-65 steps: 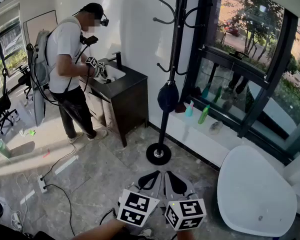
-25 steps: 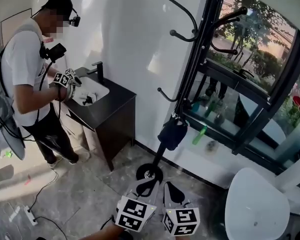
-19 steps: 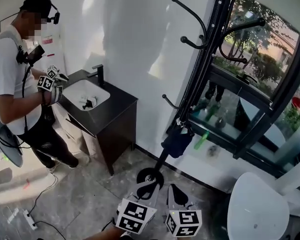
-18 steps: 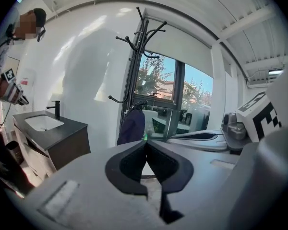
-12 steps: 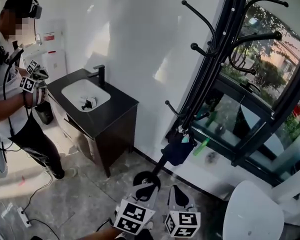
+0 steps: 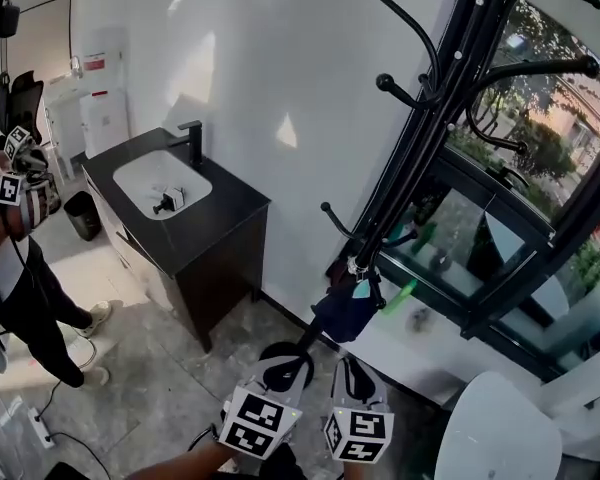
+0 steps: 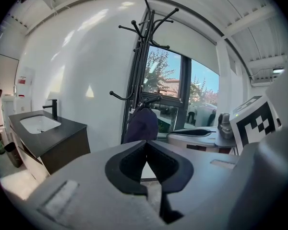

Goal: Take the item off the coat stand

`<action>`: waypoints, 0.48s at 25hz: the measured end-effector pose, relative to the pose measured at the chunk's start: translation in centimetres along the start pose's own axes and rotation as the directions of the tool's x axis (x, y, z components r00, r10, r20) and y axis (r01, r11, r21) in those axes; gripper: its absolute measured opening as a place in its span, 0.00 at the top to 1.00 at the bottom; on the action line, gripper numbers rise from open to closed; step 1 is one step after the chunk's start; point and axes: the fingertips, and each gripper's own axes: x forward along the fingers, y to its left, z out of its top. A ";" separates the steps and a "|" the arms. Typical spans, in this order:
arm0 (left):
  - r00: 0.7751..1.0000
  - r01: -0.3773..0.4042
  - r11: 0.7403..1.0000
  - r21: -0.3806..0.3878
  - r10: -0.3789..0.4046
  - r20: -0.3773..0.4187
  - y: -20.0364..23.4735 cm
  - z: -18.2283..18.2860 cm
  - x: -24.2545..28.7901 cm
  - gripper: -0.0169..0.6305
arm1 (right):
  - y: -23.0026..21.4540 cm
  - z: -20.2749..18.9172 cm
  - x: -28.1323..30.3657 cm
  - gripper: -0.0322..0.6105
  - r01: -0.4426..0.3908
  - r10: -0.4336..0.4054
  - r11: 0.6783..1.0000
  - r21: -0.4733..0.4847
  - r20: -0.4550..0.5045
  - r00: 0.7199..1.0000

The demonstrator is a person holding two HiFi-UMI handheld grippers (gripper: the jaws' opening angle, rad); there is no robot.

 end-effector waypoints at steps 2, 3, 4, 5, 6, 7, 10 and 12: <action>1.000 -0.005 1.000 -0.004 0.005 -0.004 0.2 0.2 0.8 0.97 | -0.8 -0.2 0.9 0.87 0.011 -0.011 1.000 -0.008 -0.004 1.000; 1.000 -0.007 1.000 -0.007 0.007 -0.004 0.3 0.3 1.2 0.97 | -1.2 -0.2 1.4 0.85 0.017 -0.018 1.000 -0.012 -0.006 1.000; 1.000 -0.009 1.000 -0.009 0.009 -0.003 0.4 0.5 1.6 0.97 | -1.5 -0.2 1.9 0.82 0.022 -0.022 1.000 -0.014 -0.008 1.000; 1.000 -0.010 1.000 -0.012 0.010 -0.002 0.5 0.6 1.9 0.97 | -1.8 -0.3 2.4 0.78 0.024 -0.024 1.000 -0.016 -0.012 1.000; 1.000 -0.012 1.000 -0.012 0.012 -0.002 0.6 0.8 2.2 0.97 | -2.0 -0.3 3.0 0.75 0.023 -0.023 1.000 -0.018 -0.015 1.000; 1.000 -0.015 1.000 -0.013 0.015 -0.004 0.8 0.9 2.5 0.97 | -2.2 -0.4 3.7 0.72 0.021 -0.021 1.000 -0.020 -0.021 1.000; 1.000 -0.019 0.999 -0.025 0.019 -0.011 1.3 0.9 3.1 0.97 | -2.6 -1.0 5.9 0.64 0.020 -0.021 0.999 -0.033 -0.048 0.999; 1.000 -0.023 0.999 -0.034 0.022 -0.011 1.7 0.9 3.5 0.97 | -3.0 -1.4 7.2 0.59 0.027 -0.030 0.999 -0.039 -0.063 0.998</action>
